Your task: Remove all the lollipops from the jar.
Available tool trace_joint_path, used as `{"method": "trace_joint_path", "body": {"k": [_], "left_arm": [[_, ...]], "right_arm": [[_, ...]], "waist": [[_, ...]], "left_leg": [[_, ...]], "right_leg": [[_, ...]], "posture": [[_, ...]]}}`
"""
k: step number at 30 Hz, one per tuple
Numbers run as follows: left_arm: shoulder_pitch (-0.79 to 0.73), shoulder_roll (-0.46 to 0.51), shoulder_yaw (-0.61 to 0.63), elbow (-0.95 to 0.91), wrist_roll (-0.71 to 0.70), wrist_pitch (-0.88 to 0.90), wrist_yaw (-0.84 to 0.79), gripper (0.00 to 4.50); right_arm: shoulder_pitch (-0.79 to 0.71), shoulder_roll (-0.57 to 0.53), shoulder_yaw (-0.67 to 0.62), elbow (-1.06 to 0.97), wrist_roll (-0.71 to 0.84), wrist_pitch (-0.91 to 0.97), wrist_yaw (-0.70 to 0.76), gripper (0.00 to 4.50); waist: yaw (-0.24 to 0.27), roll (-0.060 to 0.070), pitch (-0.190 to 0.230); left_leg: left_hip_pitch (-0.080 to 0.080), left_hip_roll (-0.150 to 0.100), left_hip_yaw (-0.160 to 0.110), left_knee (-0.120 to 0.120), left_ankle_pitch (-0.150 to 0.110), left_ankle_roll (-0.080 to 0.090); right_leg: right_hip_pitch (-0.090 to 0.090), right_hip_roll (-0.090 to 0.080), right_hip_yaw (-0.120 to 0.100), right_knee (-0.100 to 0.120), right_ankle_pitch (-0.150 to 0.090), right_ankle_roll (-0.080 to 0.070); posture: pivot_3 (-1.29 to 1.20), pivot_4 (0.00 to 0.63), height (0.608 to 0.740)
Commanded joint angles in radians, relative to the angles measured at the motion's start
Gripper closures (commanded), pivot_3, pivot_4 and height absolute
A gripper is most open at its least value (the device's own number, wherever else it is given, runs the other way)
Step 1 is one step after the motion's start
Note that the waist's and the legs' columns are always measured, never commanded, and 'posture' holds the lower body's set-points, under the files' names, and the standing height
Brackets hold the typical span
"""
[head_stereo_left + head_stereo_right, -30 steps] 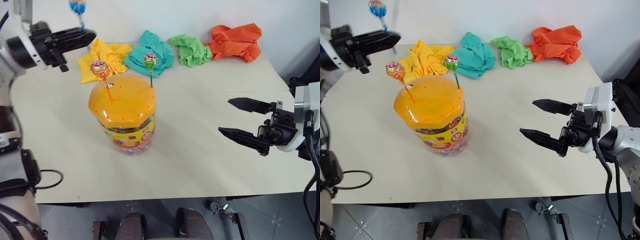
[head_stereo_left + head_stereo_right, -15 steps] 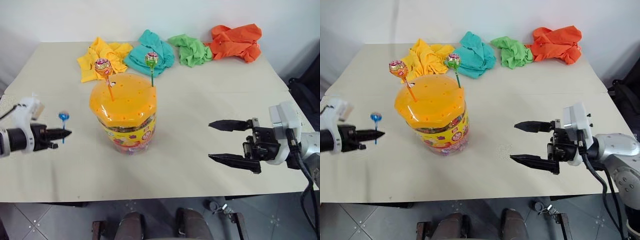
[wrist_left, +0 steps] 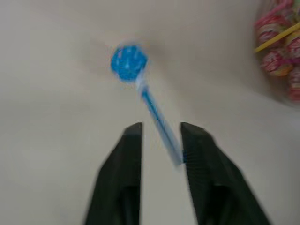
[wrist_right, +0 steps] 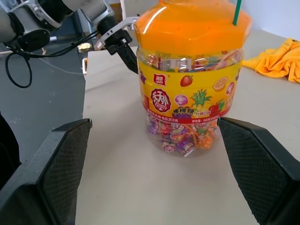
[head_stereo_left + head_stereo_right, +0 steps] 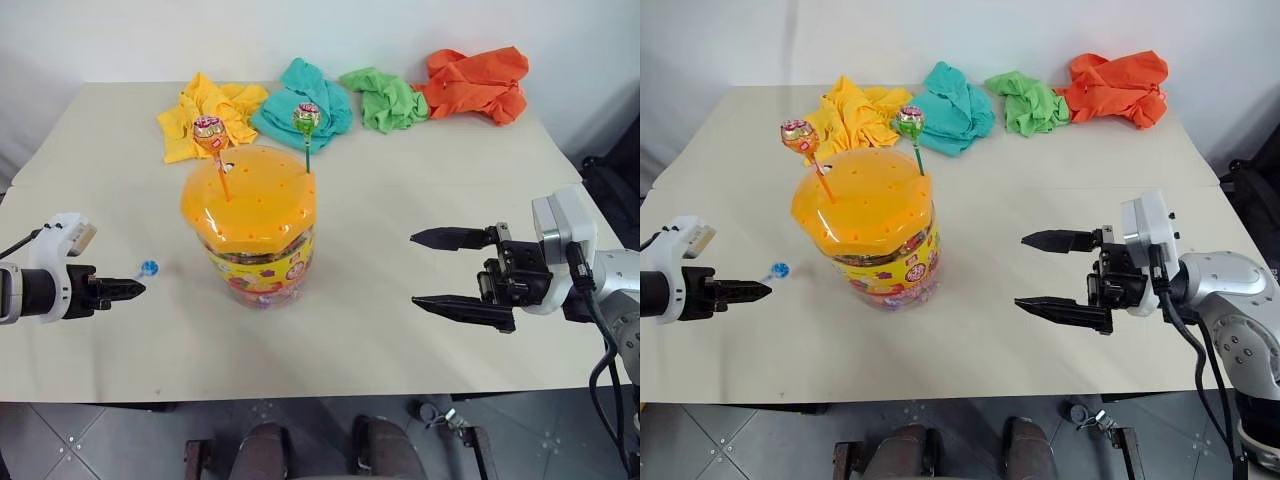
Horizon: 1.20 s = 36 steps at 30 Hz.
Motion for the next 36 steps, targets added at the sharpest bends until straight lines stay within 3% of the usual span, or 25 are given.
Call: {"method": "trace_joint_path", "body": {"k": [1,6,7,13,23,29,36], "left_arm": [[-0.034,0.05,0.041,0.011,-0.015,-0.019,-0.021,1.67],[-0.06,0.119,0.056,0.022,-0.055,-0.092,-0.096,0.11],[-0.067,0.141,0.062,0.026,-0.067,-0.122,-0.127,0.03],[-0.106,0.175,0.127,0.09,-0.085,-0.366,-0.263,0.03],[-0.245,-0.047,0.195,0.147,-0.257,-0.751,-0.53,0.03],[-0.277,-0.14,0.058,0.171,-0.297,-0.836,-0.703,0.03],[-0.392,-0.24,-0.12,0.234,-0.232,-0.904,-0.734,0.03]], "right_arm": [[-0.008,-0.004,-0.04,-0.04,0.033,0.0,-0.007,0.0],[-0.035,0.0,-0.042,-0.047,0.049,0.002,-0.037,0.0],[-0.045,0.0,-0.043,-0.047,0.055,0.004,-0.045,0.0],[-0.098,-0.003,-0.057,-0.054,0.095,0.022,-0.088,0.0],[-0.098,-0.011,-0.069,-0.07,0.107,0.022,-0.11,0.0],[-0.105,-0.025,-0.079,-0.033,0.085,0.002,-0.054,0.0],[-0.109,-0.042,-0.127,-0.003,0.087,-0.005,-0.03,0.0]], "waist": [[-0.001,0.0,0.0],[-0.001,-0.001,0.0],[-0.001,-0.001,0.0],[-0.001,-0.001,0.0],[0.001,-0.002,0.0],[-0.001,-0.002,0.0],[0.004,-0.002,0.0]], "left_leg": [[0.0,0.0,0.0,0.0,0.0,0.0],[0.0,0.0,0.002,0.0,0.0,0.0],[0.0,0.0,0.002,0.0,0.0,0.0],[0.0,0.0,0.003,0.0,0.0,0.0],[0.0,0.0,0.005,0.001,0.0,0.0],[0.0,0.0,0.006,0.001,0.0,0.0],[0.0,0.0,0.006,0.003,-0.001,0.001]], "right_leg": [[0.0,0.0,0.0,0.0,0.0,0.0],[-0.001,0.0,0.001,0.0,0.0,0.0],[-0.001,0.0,0.001,0.0,0.0,0.0],[-0.002,0.0,0.001,0.001,0.0,0.0],[-0.002,0.0,0.002,0.002,0.0,0.0],[-0.003,0.0,0.002,0.002,0.0,0.0],[-0.002,0.0,0.002,0.002,0.0,0.001]], "posture": [[0.0,0.15,0.74],[0.0,0.15,0.74],[0.0,0.15,0.74],[0.0,0.15,0.74],[0.0,0.15,0.74],[0.0,0.15,0.74],[0.0,0.15,0.74]]}}
